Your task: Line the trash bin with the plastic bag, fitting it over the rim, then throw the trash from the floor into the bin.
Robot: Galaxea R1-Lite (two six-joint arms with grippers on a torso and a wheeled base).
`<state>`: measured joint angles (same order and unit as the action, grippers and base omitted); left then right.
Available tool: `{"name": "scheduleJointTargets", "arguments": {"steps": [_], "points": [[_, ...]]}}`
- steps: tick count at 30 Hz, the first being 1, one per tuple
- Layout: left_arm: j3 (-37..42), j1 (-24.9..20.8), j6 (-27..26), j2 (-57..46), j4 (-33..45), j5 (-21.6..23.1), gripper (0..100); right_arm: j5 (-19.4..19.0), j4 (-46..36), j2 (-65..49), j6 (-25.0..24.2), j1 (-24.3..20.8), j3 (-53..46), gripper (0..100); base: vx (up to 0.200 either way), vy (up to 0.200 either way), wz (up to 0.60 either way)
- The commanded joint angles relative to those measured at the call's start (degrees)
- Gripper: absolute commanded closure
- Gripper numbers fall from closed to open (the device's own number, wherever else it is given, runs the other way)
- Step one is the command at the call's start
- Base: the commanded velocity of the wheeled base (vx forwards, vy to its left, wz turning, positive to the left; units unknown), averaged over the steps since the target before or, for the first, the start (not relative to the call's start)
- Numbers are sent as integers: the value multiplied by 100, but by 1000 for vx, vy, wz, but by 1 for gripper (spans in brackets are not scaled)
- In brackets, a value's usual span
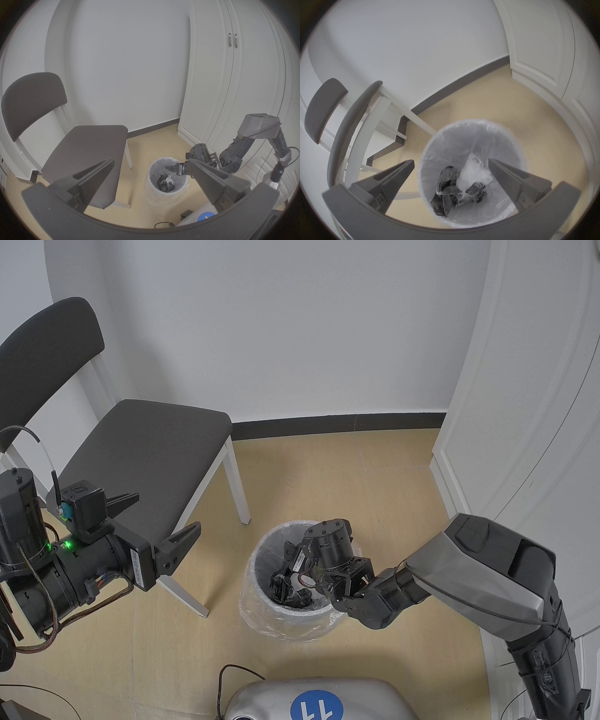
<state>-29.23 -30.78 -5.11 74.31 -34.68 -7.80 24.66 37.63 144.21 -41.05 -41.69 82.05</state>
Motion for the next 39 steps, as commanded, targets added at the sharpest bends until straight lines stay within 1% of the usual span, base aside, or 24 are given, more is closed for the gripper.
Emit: {"name": "scheduleJointTargets", "arguments": {"steps": [1, 2, 4, 5, 6, 7, 8, 10, 11, 12, 14, 15, 16, 17, 21, 28, 35, 36, 39], "points": [[14, 2, 1, -13, -3, -2, 0, 276, 245, -456, 519, 91, -392, 0, 0, 0, 0], [5, 2, 1, -5, -3, -2, 0, 329, 289, -508, 686, 109, -489, 0, 0, 0, 0], [5, 2, 1, -5, -3, -2, 0, 425, 464, -684, 1187, 153, -884, 0, 0, 0, 0], [5, 2, 1, -5, -3, -2, 0, 443, 526, -728, 1301, 161, -998, 0, 0, 0, 0], [5, 2, 1, -5, -3, -2, 0, 434, 851, -878, 1688, 197, -1412, 0, 0, 0, 0], [5, 11, 10, -5, -3, -2, 0, 425, 921, -904, 1758, 197, -1491, 0, 0, 0, 0], [14, 11, 10, 4, -3, -2, 0, 373, 1396, -1001, 2233, 276, -1930, 0, 0, 0, 0], [14, 11, 10, 22, -3, -2, 0, 338, 1967, -974, 2848, 425, -2299, 0, 0, 0, 0], [14, 11, 10, 22, -3, -2, 0, 320, 2046, -965, 2927, 443, -2334, 0, 0, 0, 0], [23, 11, 10, 39, -3, -2, 0, 258, 2468, -886, 3278, 539, -2501, 0, 0, 0, 0], [23, 2, 10, 57, -3, -2, 0, 135, 2960, -711, 3560, 618, -2651, 0, 0, 0, 0], [23, 2, 10, 101, -3, -2, 0, 74, 3224, -561, 3621, 610, -2686, 0, 0, 0, 0], [23, 2, 10, 101, -3, -2, 0, 74, 3224, -561, 3621, 610, -2686, 0, 0, 0, 0], [23, -7, 10, 145, -3, -2, 0, 30, 3558, -254, 3639, 522, -2633, 0, 0, 0, 0], [14, -7, 10, 198, -12, -2, 0, 21, 4103, 379, 3648, 302, -2264, 0, 0, 0, 0], [-12, 11, 19, 250, -12, -2, 0, -5, 4279, 898, 3604, 214, -1737, 0, 0, 0, 0], [-47, 20, 19, 321, -47, -2, 0, -14, 4463, 1056, 3612, 205, -1631, 0, 0, 0, 0], [-30, 20, 10, 329, -153, -2, 0, -76, 4455, 1003, 3612, 249, -1666, 100, 0, 0, 0], [-3, 20, 10, 347, -267, -2, 0, -119, 4437, 942, 3612, 293, -1702, 100, 0, 0, 0]]}}
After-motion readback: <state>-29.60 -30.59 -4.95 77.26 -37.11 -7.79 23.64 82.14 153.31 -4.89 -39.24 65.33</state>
